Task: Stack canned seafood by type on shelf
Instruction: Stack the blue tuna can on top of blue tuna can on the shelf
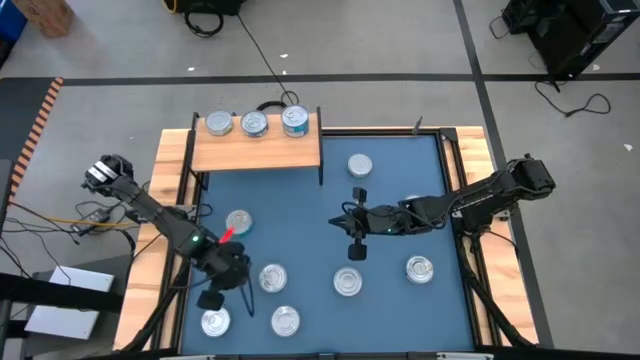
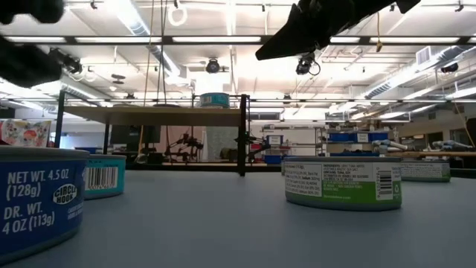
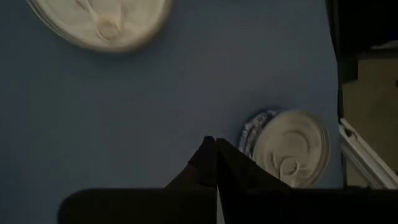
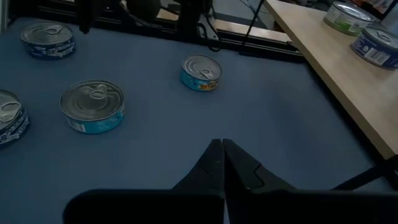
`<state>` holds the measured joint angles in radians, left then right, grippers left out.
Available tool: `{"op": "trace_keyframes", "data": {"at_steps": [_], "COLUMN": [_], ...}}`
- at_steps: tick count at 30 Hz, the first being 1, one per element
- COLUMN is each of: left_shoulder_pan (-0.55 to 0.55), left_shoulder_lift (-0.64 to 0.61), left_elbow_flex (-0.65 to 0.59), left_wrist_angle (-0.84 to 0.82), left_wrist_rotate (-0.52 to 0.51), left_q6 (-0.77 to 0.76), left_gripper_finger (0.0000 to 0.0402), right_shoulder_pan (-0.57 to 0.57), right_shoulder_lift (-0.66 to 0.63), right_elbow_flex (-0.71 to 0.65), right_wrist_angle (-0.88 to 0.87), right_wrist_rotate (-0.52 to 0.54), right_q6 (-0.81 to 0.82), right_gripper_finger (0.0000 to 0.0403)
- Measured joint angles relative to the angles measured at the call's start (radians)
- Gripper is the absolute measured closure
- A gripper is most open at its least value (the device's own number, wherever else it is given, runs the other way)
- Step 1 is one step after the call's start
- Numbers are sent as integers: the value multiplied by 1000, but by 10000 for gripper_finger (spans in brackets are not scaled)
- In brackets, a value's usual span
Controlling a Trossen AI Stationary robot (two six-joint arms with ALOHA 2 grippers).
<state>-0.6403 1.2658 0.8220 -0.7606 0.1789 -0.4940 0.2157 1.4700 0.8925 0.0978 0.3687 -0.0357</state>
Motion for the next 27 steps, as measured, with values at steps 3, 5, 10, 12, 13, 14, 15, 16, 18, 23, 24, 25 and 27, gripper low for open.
{"op": "trace_keyframes", "data": {"at_steps": [3, 5, 10, 12, 13, 14, 15, 16, 18, 23, 24, 25, 27], "left_shoulder_pan": [-26, -42, -113, -142, -155, -164, -169, -170, -172, -174, -174, -174, -174], "left_shoulder_lift": [-43, -77, -80, -53, -43, -34, -22, -11, 4, 53, 60, 65, 71], "left_elbow_flex": [-59, -102, -162, -162, -162, -161, -157, -153, -152, -152, -152, -152, -152], "left_wrist_angle": [65, 130, 248, 288, 298, 299, 295, 285, 258, 250, 256, 257, 260], "left_wrist_rotate": [10, 13, 51, 67, 68, 61, 47, 39, 19, 24, 25, 25, 26], "left_q6": [-63, -118, -216, -215, -216, -219, -222, -223, -225, -239, -242, -243, -243], "left_gripper_finger": [401, 401, 401, 396, 392, 386, 379, 371, 353, 317, 313, 310, 307], "right_shoulder_pan": [0, 0, 0, -1, -1, -1, -1, -2, -2, -2, -2, -2, -2], "right_shoulder_lift": [0, 0, 0, 0, 0, 0, 0, 0, 0, 0, 0, 0, 0], "right_elbow_flex": [0, 0, 0, 0, 0, 0, 0, 0, 0, 0, 0, 0, 0], "right_wrist_angle": [0, 2, 2, 3, 4, 5, 6, 5, 6, 5, 5, 5, 5], "right_wrist_rotate": [0, 0, 0, 0, 0, 0, 2, 4, 6, 7, 7, 7, 7], "right_q6": [0, 0, 6, 6, 6, 6, 6, 4, -6, -8, -8, -8, -9], "right_gripper_finger": [401, 401, 401, 401, 401, 401, 401, 401, 401, 401, 401, 401, 401]}}
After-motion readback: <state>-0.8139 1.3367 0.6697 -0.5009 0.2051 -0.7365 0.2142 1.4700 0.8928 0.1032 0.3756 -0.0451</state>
